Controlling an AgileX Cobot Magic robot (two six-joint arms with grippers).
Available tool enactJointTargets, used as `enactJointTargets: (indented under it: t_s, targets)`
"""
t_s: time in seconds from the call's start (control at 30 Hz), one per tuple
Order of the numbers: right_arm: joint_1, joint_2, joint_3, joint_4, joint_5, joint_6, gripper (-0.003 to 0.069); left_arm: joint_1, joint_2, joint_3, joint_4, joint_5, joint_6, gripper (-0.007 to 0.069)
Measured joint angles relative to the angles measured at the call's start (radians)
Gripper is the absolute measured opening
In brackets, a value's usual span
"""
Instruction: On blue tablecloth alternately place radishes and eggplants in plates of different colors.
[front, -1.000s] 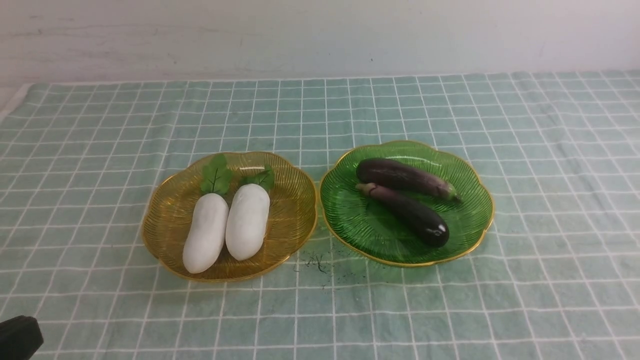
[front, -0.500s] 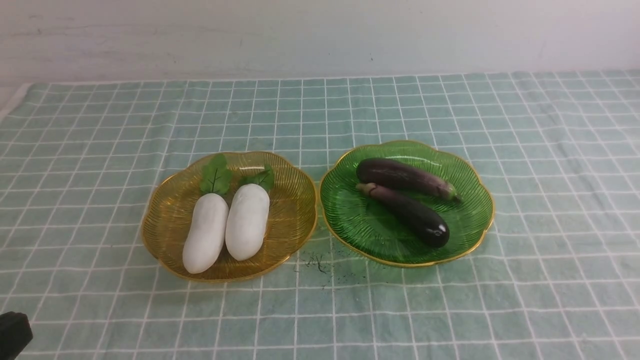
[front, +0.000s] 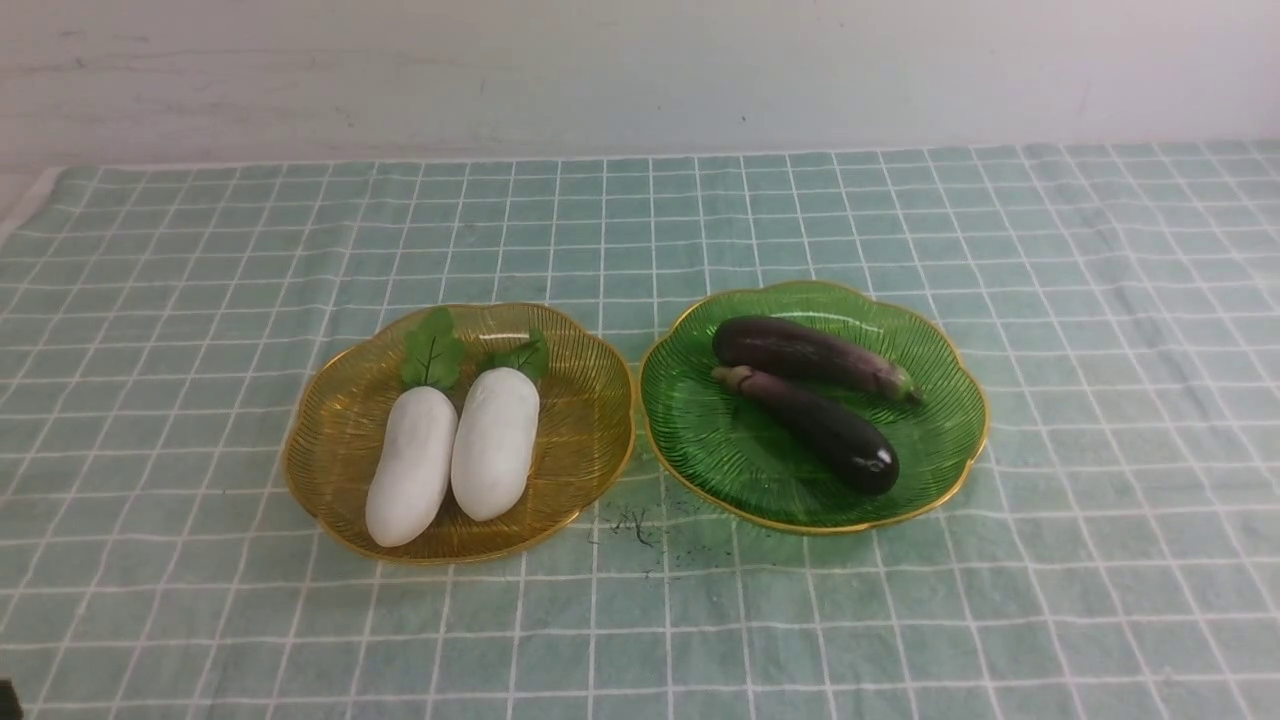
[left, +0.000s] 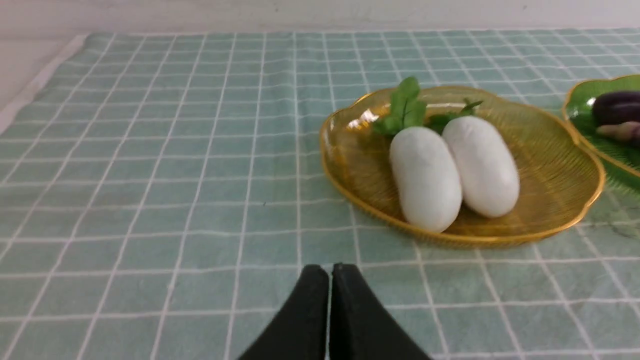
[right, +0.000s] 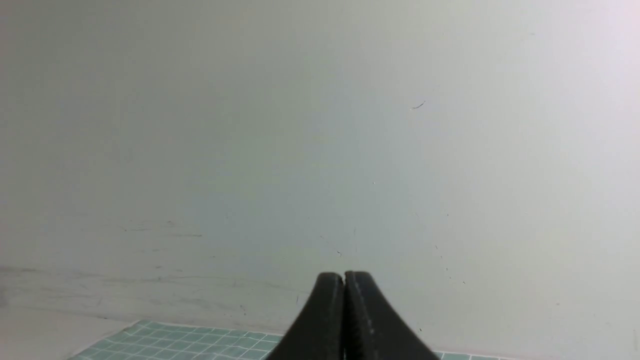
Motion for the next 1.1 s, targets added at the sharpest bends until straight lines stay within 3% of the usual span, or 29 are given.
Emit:
enactJointTargets:
  t_s: [0.2, 0.43, 1.1]
  targets:
    - [0.0, 0.0, 0.0, -0.002, 0.0, 0.0, -0.0015, -0.023, -0.013, 0.188, 0.011, -0.068, 0.001, -0.0008]
    - [0.0, 0.0, 0.0, -0.003, 0.0, -0.001, -0.0015, -0.066, -0.013, 0.208, 0.032, -0.151, 0.001, -0.0008]
    - [0.0, 0.0, 0.0, -0.003, 0.0, -0.001, -0.0015, -0.066, -0.013, 0.21, 0.034, -0.159, 0.0, -0.0008]
